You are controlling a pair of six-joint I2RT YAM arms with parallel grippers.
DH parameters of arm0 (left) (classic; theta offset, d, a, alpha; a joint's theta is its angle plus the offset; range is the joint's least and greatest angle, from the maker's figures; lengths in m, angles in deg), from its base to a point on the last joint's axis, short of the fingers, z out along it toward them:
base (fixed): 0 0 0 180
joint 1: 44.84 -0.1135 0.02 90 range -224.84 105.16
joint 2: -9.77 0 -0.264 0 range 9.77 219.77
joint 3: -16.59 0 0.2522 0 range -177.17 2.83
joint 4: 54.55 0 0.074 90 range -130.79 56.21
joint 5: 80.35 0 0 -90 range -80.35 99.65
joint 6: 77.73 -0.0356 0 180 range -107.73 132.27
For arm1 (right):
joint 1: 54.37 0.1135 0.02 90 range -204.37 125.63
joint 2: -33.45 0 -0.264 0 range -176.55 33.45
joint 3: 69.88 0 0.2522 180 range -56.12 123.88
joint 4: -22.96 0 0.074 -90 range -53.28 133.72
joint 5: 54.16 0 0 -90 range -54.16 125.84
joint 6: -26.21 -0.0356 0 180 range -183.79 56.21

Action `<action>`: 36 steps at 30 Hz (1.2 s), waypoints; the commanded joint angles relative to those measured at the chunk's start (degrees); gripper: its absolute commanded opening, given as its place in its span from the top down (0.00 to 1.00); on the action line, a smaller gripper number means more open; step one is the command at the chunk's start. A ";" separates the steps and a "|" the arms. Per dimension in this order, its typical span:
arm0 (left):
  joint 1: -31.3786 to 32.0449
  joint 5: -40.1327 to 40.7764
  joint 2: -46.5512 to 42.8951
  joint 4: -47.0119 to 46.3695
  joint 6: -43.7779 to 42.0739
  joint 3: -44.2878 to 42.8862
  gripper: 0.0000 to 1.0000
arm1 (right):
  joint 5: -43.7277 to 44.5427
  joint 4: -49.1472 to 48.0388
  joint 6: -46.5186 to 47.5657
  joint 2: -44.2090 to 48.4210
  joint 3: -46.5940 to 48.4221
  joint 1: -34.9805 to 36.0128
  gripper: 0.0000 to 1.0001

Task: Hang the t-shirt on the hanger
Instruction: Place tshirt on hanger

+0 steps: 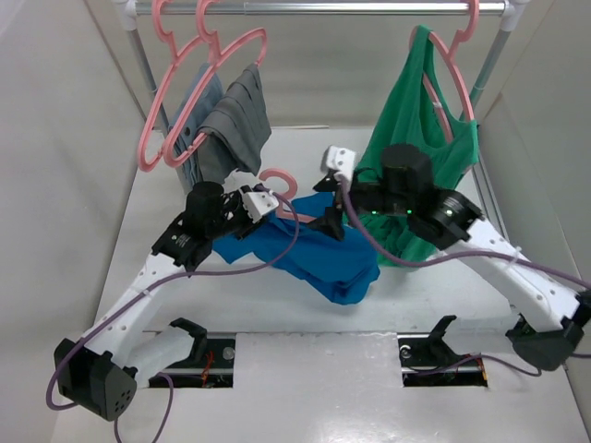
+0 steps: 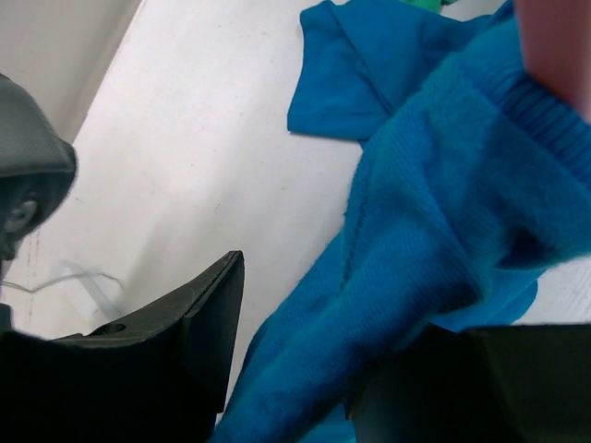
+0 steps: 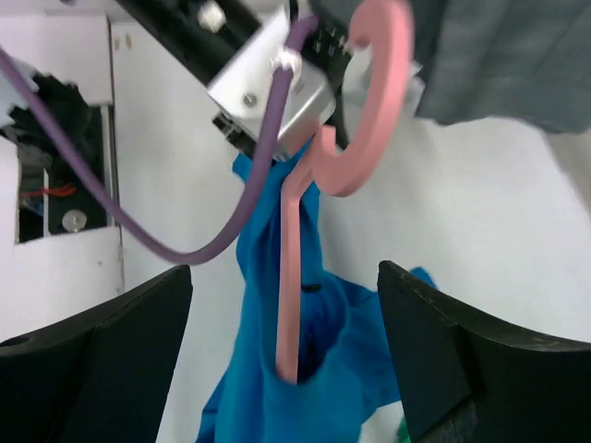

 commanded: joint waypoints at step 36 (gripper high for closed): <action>-7.68 -12.29 -1.60 0.10 0.16 -9.21 1.00 | 17.96 0.59 2.06 18.25 -10.27 -5.77 1.00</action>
